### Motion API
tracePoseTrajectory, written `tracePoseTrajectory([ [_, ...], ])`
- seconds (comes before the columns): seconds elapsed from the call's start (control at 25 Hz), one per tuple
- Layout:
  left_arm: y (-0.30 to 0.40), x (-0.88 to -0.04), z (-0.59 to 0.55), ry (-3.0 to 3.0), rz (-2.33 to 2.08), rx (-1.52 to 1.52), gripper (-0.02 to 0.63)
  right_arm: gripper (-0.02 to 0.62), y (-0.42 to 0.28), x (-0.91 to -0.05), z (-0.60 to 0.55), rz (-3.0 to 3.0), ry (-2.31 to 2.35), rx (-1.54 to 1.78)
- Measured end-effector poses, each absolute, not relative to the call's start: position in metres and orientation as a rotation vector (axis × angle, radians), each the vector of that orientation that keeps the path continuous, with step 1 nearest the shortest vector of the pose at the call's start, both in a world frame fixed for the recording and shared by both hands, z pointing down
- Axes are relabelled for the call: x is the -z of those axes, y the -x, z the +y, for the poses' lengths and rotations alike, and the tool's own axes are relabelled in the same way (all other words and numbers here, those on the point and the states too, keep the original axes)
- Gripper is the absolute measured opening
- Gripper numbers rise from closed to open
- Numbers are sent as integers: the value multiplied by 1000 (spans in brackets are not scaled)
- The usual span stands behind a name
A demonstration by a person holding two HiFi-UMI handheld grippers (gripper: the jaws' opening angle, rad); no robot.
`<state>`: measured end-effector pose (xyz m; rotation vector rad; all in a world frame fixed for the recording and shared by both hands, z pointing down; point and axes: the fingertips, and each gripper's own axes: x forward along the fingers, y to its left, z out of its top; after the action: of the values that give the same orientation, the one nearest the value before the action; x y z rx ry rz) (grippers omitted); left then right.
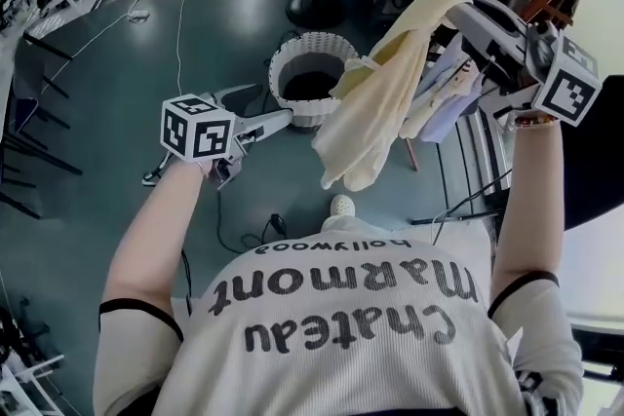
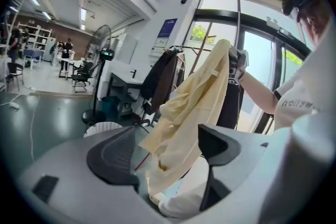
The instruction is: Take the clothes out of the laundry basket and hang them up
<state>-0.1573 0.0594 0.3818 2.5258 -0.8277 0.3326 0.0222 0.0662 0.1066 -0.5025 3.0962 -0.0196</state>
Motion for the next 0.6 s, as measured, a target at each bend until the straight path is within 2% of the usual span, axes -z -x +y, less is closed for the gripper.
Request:
tracePoseTrajectory([
  [0.2,81,-354,67,-2622,-660,-258,379,51,-62,-90,79,3040,581,69],
  [0.36,10,-373,56,-2699,-609,-341,361,51,-84,-94,86,3050,556,72],
  [0.52,-60,-391,53,-2733,-498,-358,256,51,-119,-95,98,3050,529,84],
  [0.6,-88,-386,64,-2743,-379,-334,137,51,-139,-92,100,3069,587,77],
])
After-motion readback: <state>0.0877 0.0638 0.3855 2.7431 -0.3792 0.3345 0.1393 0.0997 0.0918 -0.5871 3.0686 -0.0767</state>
